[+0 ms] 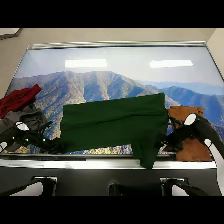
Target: Fold the shirts.
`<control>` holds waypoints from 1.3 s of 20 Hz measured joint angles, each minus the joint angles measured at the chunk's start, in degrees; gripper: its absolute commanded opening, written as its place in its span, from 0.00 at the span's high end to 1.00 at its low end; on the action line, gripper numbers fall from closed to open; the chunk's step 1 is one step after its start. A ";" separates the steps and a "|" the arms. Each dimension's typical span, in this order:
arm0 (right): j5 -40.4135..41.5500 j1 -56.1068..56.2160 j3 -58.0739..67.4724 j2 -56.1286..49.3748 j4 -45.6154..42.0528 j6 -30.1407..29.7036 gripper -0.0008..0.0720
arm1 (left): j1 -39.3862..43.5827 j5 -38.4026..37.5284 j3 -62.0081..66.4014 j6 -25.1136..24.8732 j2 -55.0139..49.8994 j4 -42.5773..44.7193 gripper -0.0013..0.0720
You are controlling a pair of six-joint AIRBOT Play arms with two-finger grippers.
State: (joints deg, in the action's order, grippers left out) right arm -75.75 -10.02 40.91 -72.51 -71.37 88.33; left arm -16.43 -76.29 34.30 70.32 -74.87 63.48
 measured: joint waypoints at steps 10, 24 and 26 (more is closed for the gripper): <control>9.90 0.11 -2.49 1.27 3.67 -1.44 0.94 | 0.13 3.82 2.03 -0.87 2.47 0.85 0.95; 17.81 0.02 31.06 -12.81 12.44 0.59 0.94 | 4.50 6.95 31.54 5.68 -6.36 -2.01 0.95; 20.48 0.02 33.33 -16.98 16.22 0.50 0.94 | 4.63 7.26 35.04 5.88 -10.69 -3.10 0.95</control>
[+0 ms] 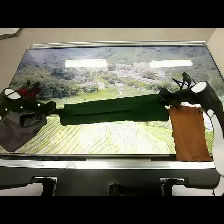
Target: Fold the shirts.
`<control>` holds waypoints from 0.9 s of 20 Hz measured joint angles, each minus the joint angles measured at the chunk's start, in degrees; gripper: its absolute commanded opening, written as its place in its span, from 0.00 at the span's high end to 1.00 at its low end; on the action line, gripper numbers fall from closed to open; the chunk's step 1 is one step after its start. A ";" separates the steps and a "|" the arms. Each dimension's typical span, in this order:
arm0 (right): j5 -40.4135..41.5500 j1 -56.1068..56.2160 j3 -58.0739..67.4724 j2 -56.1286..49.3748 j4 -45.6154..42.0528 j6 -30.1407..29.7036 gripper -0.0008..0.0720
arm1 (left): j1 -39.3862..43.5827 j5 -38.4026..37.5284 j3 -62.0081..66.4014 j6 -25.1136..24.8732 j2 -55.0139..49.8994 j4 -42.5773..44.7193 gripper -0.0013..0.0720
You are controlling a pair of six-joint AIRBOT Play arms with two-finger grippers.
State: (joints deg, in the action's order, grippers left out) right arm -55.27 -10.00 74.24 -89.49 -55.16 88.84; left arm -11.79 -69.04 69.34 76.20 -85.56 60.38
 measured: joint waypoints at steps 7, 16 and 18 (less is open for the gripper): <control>5.97 0.00 2.51 -8.44 8.85 -2.51 0.75 | 0.24 1.27 6.23 0.31 -9.94 -1.66 0.74; -0.20 -2.64 9.81 -7.34 -9.44 -4.28 0.02 | -2.25 -0.07 11.65 0.28 -9.18 -1.86 0.01; -2.84 -3.23 10.67 -8.52 -12.37 -3.98 0.02 | -2.23 -0.61 12.48 0.28 -7.32 -2.05 0.01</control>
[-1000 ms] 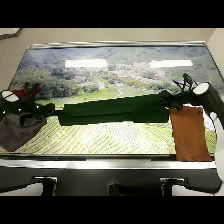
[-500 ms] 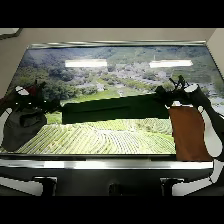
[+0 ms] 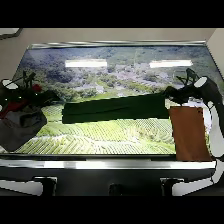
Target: Fold the shirts.
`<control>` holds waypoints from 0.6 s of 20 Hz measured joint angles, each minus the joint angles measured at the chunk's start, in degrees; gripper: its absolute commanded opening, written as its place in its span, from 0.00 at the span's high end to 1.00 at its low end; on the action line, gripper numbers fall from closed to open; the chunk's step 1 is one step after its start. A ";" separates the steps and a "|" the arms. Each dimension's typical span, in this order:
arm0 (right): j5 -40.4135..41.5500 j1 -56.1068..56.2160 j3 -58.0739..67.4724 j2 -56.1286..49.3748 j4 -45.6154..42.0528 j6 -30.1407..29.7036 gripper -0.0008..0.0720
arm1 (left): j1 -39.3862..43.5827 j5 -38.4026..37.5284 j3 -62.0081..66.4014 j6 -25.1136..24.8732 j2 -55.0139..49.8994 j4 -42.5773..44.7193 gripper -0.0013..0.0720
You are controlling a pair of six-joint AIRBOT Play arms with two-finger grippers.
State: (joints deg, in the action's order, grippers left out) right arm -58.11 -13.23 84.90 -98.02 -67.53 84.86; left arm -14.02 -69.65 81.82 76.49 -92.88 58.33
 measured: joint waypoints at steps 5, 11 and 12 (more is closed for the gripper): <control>-6.73 -0.39 0.74 -5.14 4.17 -2.47 0.02 | 0.94 -1.01 0.72 0.46 5.14 0.02 0.01; -13.11 -0.02 0.98 -8.33 12.00 -3.50 0.27 | 3.08 -1.40 0.90 0.66 9.20 -1.03 0.02; -13.68 0.44 0.92 -8.52 12.11 -3.32 0.55 | 3.78 -1.44 0.87 0.68 9.42 -1.36 0.02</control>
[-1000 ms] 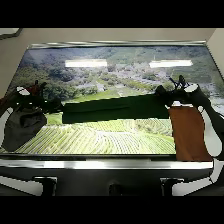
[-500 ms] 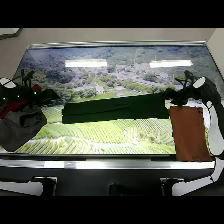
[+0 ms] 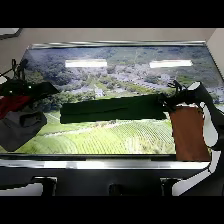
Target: Fold the shirts.
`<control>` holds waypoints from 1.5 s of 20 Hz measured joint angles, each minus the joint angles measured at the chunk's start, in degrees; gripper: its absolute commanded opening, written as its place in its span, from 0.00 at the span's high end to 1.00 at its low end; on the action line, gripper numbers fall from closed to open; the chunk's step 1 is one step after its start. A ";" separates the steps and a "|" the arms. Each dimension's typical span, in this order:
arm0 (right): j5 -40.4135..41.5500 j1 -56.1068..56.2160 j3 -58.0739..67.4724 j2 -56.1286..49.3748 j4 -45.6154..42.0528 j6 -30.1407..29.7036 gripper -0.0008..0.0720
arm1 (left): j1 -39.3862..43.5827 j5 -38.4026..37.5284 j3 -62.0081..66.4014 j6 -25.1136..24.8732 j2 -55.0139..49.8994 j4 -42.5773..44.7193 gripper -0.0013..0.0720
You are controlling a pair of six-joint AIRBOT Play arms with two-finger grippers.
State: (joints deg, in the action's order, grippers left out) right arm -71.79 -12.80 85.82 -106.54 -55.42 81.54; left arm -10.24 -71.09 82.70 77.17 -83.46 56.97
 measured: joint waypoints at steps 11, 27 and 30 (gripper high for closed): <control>-7.41 4.35 0.20 12.22 5.22 3.34 0.94 | 16.98 5.27 -4.39 0.00 -2.75 -3.30 0.94; -19.54 4.76 0.04 41.62 8.24 14.78 0.94 | 45.92 26.08 -7.32 -15.67 -22.43 -59.95 0.95; -16.96 8.37 -0.02 38.56 8.11 14.75 0.94 | 37.55 26.58 -7.34 -13.31 -14.75 -48.54 0.95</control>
State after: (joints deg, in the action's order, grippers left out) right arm -88.75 -4.43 85.80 -67.99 -47.31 96.29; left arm 27.31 -44.51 75.35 63.86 -98.21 8.43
